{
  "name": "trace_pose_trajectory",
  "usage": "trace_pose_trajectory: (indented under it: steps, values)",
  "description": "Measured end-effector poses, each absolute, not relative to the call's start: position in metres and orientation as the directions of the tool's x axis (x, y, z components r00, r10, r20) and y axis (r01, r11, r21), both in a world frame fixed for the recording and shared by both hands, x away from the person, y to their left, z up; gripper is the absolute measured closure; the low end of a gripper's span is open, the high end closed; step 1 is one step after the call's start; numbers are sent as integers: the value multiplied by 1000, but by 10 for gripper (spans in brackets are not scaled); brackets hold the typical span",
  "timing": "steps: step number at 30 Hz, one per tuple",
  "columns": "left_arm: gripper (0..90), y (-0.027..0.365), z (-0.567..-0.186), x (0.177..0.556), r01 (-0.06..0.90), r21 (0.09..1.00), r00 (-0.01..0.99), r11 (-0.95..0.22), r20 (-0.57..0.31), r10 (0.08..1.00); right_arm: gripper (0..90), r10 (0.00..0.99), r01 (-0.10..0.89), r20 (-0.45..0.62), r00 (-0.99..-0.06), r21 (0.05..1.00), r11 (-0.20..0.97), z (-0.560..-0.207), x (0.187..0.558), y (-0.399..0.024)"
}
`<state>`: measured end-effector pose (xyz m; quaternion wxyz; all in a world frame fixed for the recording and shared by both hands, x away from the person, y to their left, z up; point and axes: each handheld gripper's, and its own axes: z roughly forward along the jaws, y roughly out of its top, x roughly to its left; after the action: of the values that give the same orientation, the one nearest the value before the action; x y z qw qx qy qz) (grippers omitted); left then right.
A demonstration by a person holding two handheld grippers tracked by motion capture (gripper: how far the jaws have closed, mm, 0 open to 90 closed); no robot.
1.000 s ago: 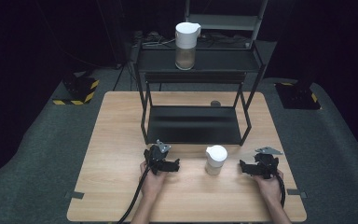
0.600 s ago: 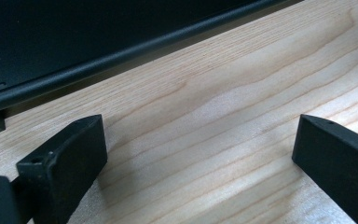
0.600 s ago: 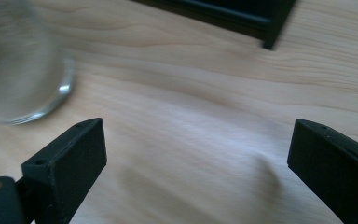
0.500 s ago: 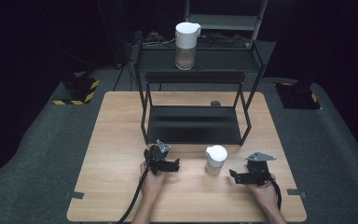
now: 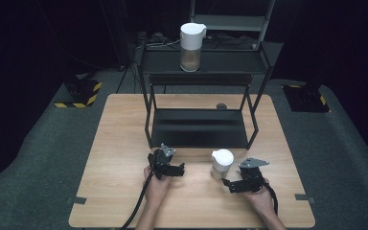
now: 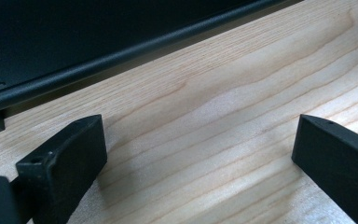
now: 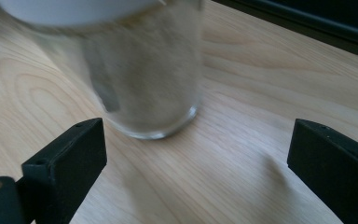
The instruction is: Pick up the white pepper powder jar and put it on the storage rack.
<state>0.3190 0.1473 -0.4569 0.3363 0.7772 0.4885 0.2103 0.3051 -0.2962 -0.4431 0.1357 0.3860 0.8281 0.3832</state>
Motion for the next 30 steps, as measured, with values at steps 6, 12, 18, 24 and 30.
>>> trace_pose_trajectory:
  steps: [6, 12, 18, 24, 30]
  values:
    - [30, 148, -457, 319, 618, 728, 435, -296, -2, 901, 55, 721, 521, 94, -686, 755, 397, -443, 308, -290]
    - [30, 148, -457, 319, 618, 728, 435, -297, -2, 901, 91, 715, 507, 101, -692, 773, 381, -444, 309, -286]
    - [30, 148, -457, 319, 618, 728, 435, -297, -2, 901, 132, 719, 484, 102, -688, 802, 350, -446, 306, -283]
    - [30, 148, -457, 319, 618, 728, 435, -297, -2, 901, 160, 713, 467, 100, -694, 816, 340, -447, 306, -281]
    - [30, 148, -457, 319, 618, 728, 435, -297, -2, 900, 188, 701, 463, 117, -703, 824, 326, -448, 310, -281]
